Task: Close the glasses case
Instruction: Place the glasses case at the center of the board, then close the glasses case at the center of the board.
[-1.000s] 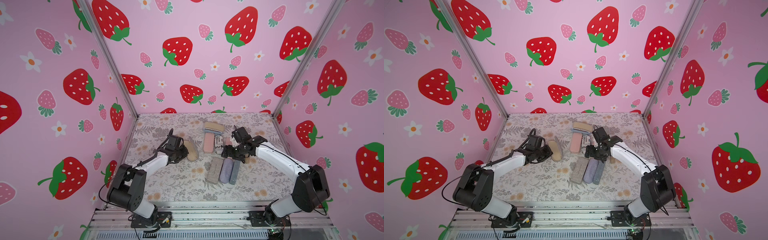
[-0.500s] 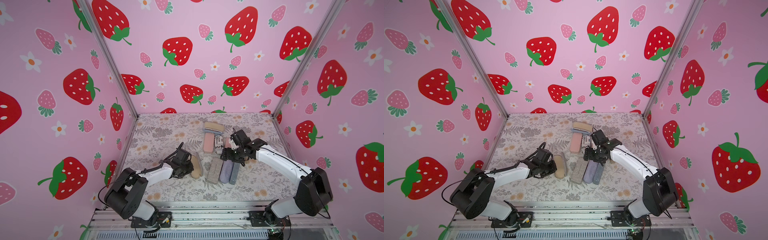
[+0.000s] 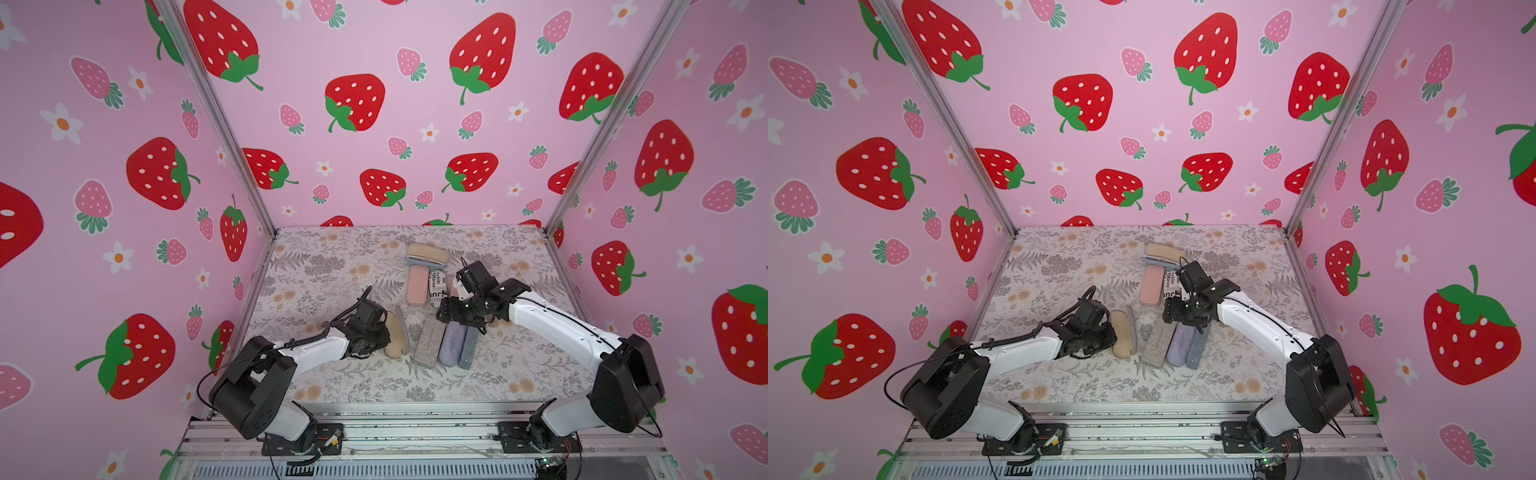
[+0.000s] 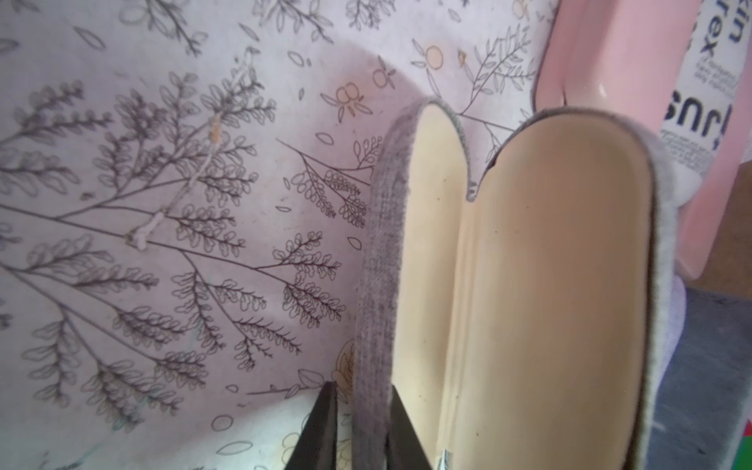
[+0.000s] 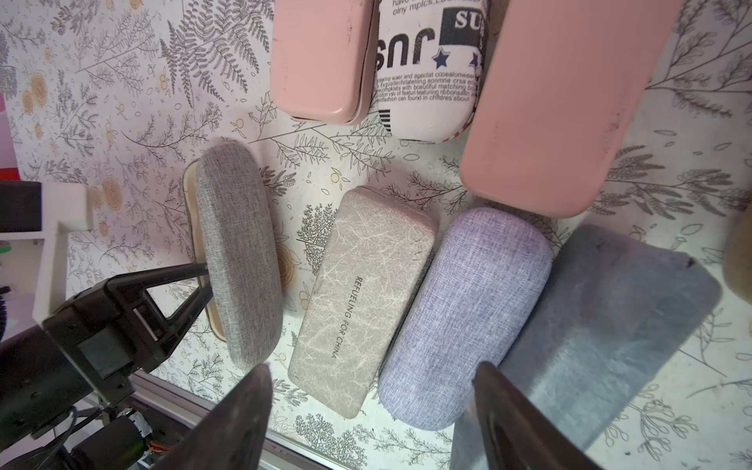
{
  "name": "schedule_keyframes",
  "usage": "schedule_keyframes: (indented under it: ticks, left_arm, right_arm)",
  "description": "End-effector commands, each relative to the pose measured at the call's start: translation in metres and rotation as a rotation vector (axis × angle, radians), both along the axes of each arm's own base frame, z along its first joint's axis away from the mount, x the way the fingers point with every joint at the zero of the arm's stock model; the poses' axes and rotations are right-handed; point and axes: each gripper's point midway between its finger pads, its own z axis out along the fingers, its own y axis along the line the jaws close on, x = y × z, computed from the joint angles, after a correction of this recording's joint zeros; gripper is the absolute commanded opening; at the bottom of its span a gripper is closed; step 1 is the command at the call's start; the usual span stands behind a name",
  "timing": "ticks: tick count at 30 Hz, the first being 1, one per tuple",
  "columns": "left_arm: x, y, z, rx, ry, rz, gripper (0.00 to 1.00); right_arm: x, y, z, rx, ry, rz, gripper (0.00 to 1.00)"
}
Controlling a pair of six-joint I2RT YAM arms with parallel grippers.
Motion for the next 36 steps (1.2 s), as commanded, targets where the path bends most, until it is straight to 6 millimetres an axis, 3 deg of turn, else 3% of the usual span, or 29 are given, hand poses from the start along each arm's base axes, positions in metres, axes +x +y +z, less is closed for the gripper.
schedule_keyframes:
  ticks: [1, 17, 30, 32, 36]
  left_arm:
    - [0.003, -0.001, 0.006, 0.006, -0.020, 0.012, 0.26]
    - [-0.011, 0.016, 0.020, 0.042, -0.051, 0.035, 0.58]
    - [-0.029, 0.050, 0.034, 0.079, -0.109, 0.116, 0.60]
    - [-0.030, 0.055, 0.034, 0.083, -0.116, 0.130, 0.57]
    - [-0.029, 0.061, 0.026, 0.075, -0.104, 0.144, 0.31]
  right_arm:
    - [-0.003, 0.000, -0.007, -0.017, 0.009, -0.002, 0.79]
    - [-0.002, 0.003, 0.002, -0.019, -0.014, 0.010, 0.80]
    - [0.002, 0.018, 0.009, -0.019, -0.025, 0.051, 0.79]
    - [0.004, 0.023, 0.007, -0.024, -0.017, 0.061, 0.73]
    - [0.009, 0.033, 0.000, -0.022, 0.001, 0.073, 0.22]
